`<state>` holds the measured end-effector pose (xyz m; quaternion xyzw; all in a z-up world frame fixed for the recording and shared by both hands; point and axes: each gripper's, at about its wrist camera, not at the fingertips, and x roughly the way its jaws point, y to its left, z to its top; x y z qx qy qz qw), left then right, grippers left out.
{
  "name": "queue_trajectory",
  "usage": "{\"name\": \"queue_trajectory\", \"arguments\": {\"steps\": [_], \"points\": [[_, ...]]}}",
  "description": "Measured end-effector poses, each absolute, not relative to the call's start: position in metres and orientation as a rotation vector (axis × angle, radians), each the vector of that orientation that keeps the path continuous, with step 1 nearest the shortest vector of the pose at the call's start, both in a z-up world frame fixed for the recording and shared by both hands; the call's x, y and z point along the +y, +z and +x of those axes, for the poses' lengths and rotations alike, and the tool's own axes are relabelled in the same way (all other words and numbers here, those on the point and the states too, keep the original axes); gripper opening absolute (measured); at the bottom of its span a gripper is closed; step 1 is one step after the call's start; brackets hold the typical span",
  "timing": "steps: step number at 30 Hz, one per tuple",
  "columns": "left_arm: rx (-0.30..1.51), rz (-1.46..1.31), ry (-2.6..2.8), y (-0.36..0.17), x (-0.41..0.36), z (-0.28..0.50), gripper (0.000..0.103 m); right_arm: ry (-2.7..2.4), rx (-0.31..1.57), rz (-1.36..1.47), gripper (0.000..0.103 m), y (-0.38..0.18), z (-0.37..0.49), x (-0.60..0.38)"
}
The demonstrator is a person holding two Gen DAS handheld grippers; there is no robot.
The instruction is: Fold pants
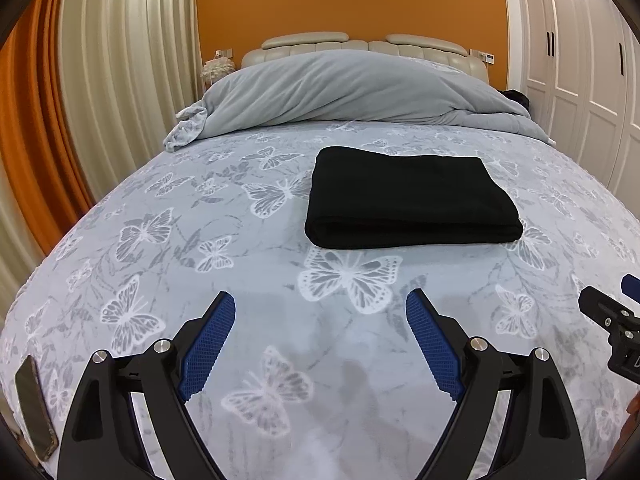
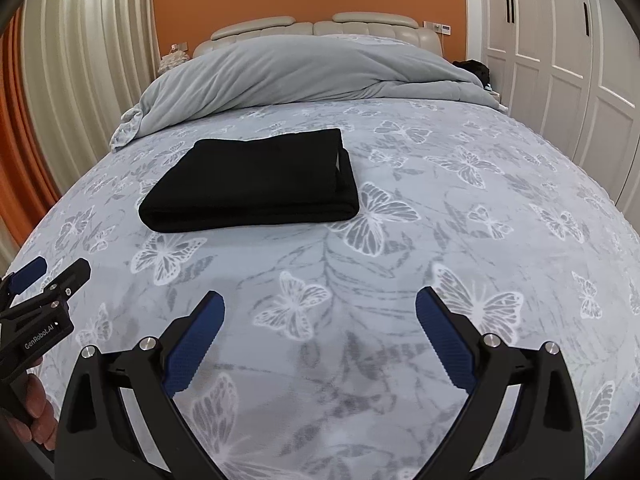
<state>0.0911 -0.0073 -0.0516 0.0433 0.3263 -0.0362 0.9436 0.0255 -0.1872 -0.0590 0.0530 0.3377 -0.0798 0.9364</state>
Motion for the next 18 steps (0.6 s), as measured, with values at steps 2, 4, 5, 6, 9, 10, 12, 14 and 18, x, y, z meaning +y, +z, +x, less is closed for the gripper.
{"name": "queue_trajectory", "arguments": {"steps": [2,4,5,6,9,10,12,14,18], "points": [[0.671,0.082,-0.079,-0.0521,-0.0066,0.0914,0.085,-0.17,0.689,0.115,0.095,-0.0589,0.0248,-0.1886],[0.675,0.08,-0.078,-0.0522,-0.0066,0.0914,0.085,-0.173,0.69,0.121,0.095,-0.0591,0.0244,-0.1903],[0.677,0.081,-0.081,-0.0523,-0.0071,0.0909,0.085,-0.174,0.691,0.126,0.095,-0.0592,0.0244,-0.1909],[0.677,0.084,-0.081,-0.0519,-0.0076,0.0908,0.085,-0.173,0.693,0.129,0.095,-0.0592,0.0246,-0.1913],[0.669,0.086,-0.09,-0.0503,-0.0088,0.0891,0.085,-0.173,0.693,0.133,0.095,-0.0592,0.0245,-0.1912],[0.668,0.086,-0.091,-0.0495,-0.0088,0.0893,0.085,-0.171,0.693,0.13,0.095,-0.0593,0.0249,-0.191],[0.662,0.083,-0.085,-0.0484,-0.0093,0.0882,0.085,-0.174,0.693,0.125,0.095,-0.0593,0.0245,-0.1906],[0.663,0.075,-0.087,-0.0479,-0.0087,0.0882,0.085,-0.173,0.694,0.123,0.096,-0.0594,0.0248,-0.1902],[0.673,0.056,-0.095,-0.0473,-0.0067,0.0892,0.085,-0.174,0.694,0.125,0.096,-0.0592,0.0247,-0.1885]]}}
